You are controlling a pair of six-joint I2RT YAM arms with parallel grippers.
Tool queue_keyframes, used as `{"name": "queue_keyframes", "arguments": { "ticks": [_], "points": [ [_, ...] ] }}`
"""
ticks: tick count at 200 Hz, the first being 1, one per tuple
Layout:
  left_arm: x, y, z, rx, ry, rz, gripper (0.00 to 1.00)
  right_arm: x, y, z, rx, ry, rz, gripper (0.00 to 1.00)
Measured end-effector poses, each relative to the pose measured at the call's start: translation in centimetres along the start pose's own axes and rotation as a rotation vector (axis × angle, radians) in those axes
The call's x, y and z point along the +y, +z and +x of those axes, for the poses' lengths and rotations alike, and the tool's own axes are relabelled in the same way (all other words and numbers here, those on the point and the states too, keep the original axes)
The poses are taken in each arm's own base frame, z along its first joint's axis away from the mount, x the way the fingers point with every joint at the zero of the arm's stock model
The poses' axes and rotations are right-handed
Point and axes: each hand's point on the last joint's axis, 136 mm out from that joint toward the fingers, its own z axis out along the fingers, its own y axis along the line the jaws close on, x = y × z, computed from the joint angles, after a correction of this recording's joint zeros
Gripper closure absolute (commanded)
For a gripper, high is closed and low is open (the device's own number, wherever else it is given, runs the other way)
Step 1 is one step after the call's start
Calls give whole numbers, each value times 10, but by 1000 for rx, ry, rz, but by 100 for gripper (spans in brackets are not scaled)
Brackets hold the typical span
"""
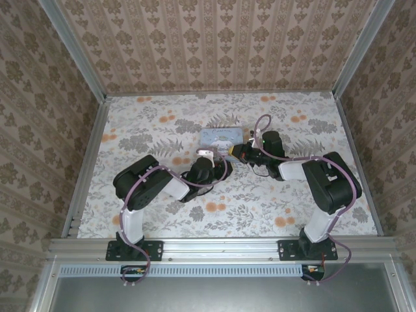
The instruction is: Unlock the padlock with the key
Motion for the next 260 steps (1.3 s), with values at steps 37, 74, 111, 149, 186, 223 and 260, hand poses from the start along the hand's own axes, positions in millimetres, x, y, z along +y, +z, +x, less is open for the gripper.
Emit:
{"name": "queue_keyframes", "arguments": {
  "ticks": [37,74,111,149,186,223,260],
  "points": [
    [6,0,-1,-2,-8,-20,73,-1,0,1,0,0,-1,100],
    [10,0,-2,3,-18,-34,85,-1,0,1,-1,-1,-2,100],
    [10,0,-2,12,-29,-28,95,-2,-1,-1,-5,5,0,100],
    [10,-3,-3,43,-47,-23,100,3,-10,-7,-20,14,5,100],
    [8,-4,-2,81,-74,-7,100,36,-31,-11,-58,-38,-51,100],
    [5,-6,0,126,-111,15,100,39,-50,7,-54,-54,-59,100],
    [2,-10,0,167,-138,30,100,0,-59,44,2,-2,10,100]
  ]
}}
